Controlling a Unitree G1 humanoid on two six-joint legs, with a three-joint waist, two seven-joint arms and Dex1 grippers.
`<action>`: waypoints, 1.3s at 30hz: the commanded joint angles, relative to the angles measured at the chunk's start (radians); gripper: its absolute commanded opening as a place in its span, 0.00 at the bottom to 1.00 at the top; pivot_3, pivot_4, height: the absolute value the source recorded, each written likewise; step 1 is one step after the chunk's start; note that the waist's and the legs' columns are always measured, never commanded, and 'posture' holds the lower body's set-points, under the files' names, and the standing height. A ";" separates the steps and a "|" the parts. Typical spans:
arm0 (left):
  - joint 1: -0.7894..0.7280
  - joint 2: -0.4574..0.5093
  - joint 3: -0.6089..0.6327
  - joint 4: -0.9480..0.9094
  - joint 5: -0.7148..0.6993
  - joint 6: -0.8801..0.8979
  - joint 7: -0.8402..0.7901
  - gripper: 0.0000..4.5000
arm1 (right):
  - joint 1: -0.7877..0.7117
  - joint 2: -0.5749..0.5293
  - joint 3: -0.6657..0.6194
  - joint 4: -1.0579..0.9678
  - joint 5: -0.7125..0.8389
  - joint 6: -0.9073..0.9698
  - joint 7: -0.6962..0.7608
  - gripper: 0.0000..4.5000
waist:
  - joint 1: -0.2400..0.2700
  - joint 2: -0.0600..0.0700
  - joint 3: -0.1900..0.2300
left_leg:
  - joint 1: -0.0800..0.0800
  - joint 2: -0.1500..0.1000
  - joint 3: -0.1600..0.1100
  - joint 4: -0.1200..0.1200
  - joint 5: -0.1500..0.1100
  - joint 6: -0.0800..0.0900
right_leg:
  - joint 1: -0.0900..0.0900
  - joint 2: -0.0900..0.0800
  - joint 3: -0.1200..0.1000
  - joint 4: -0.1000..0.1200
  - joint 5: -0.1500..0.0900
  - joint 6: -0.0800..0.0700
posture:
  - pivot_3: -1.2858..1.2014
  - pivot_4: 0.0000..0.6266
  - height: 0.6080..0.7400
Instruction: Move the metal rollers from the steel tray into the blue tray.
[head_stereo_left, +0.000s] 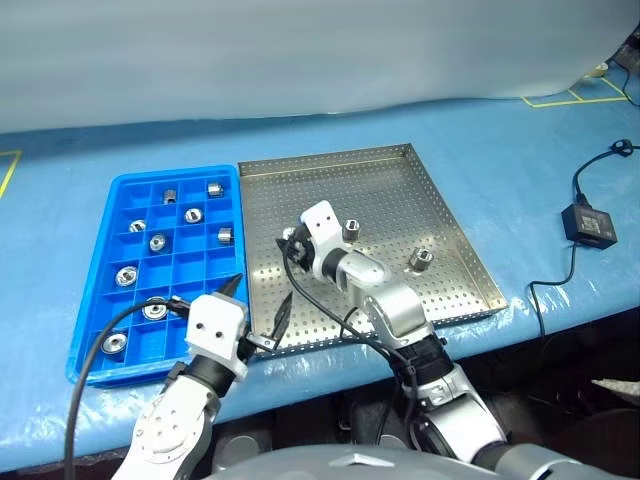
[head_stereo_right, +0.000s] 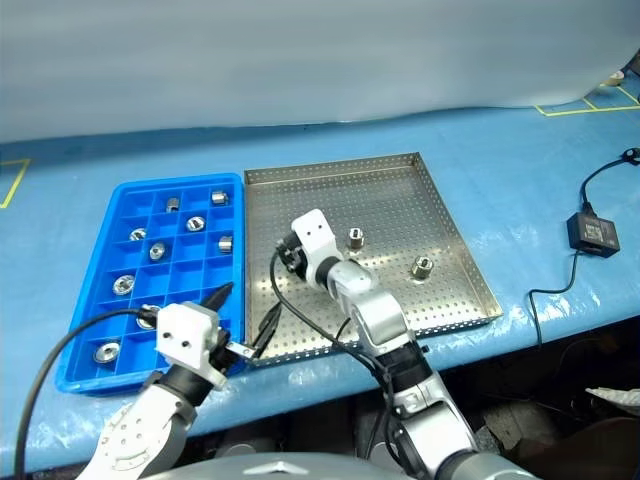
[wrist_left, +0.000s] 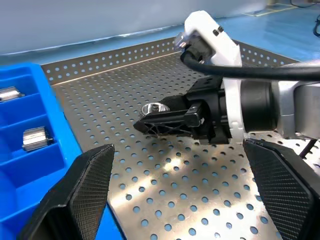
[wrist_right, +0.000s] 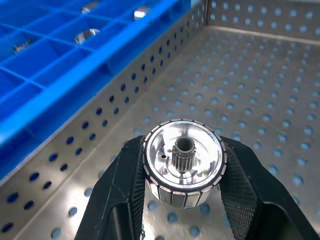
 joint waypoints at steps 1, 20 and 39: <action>0.038 -0.024 0.044 -0.070 0.014 -0.051 0.034 1.00 | -0.116 0.066 -0.010 -0.084 0.037 0.011 0.005 0.38 | 0.003 0.001 0.001 | 0.000 0.000 0.000 0.000 0.000 0.000 | 0.000 0.000 0.000 0.000 0.000 0.000 | 0.61 0.24 1.00; 0.277 -0.110 0.123 -0.109 0.072 -0.206 0.099 1.00 | -0.247 0.222 0.159 0.300 0.049 -0.179 0.143 0.38 | 0.099 0.001 0.004 | -0.002 0.000 -0.003 -0.002 -0.001 0.001 | 0.000 -0.001 -0.006 -0.001 -0.004 -0.003 | 0.67 0.24 1.00; 0.361 -0.154 0.037 -0.100 0.133 -0.270 0.140 1.00 | -0.413 0.336 0.170 0.610 0.060 -0.353 0.190 0.38 | 0.121 0.001 0.004 | 0.000 0.001 -0.005 -0.002 -0.001 0.001 | 0.001 0.000 -0.007 0.001 -0.005 -0.004 | 0.72 0.24 1.00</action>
